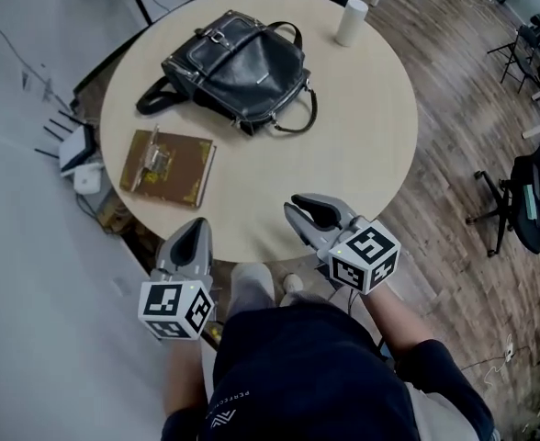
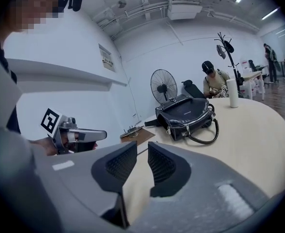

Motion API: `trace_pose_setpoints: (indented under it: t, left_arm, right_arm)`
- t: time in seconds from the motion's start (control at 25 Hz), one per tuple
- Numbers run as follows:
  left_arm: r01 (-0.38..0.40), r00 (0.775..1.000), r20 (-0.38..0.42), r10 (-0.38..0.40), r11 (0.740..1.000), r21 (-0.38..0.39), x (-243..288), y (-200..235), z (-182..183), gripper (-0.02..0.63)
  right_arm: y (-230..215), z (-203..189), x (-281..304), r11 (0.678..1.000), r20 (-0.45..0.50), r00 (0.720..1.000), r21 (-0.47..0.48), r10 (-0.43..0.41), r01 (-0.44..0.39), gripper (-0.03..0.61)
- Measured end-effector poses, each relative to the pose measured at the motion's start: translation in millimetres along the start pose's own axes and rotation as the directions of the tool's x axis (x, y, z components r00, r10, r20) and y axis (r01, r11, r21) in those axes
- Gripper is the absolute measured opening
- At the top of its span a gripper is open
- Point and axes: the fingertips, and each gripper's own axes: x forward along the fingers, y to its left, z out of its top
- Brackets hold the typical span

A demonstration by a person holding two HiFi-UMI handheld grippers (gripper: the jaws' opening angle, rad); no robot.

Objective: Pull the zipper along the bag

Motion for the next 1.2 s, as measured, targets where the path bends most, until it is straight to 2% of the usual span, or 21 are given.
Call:
trace_pose_setpoints:
  t: [0.28,0.68,0.92,1.2]
  left_arm:
    - [0.129,0.991,-0.055,-0.125,0.990,0.064,53,26,23,0.038]
    - [0.272,0.957,-0.131,-0.260,0.959,0.083,114,36,23,0.098]
    - [0.275,0.951,-0.171,-0.258,0.957,0.087,142,28,16,0.122]
    - [0.174,0.970,-0.189,-0.153,0.980,0.096,172,25,17,0.141]
  right_arm:
    - [-31,26,40,0.992,0.032,0.992,0.035,-0.125,0.124,0.075]
    - [-67,34,68,0.962,0.028,0.963,0.066,-0.268,0.266,0.091]
    - [-83,30,73,0.961,0.013,0.964,0.075,-0.267,0.266,0.099]
    - [-105,28,70,0.977,-0.014,0.980,0.077,-0.198,0.198,0.100]
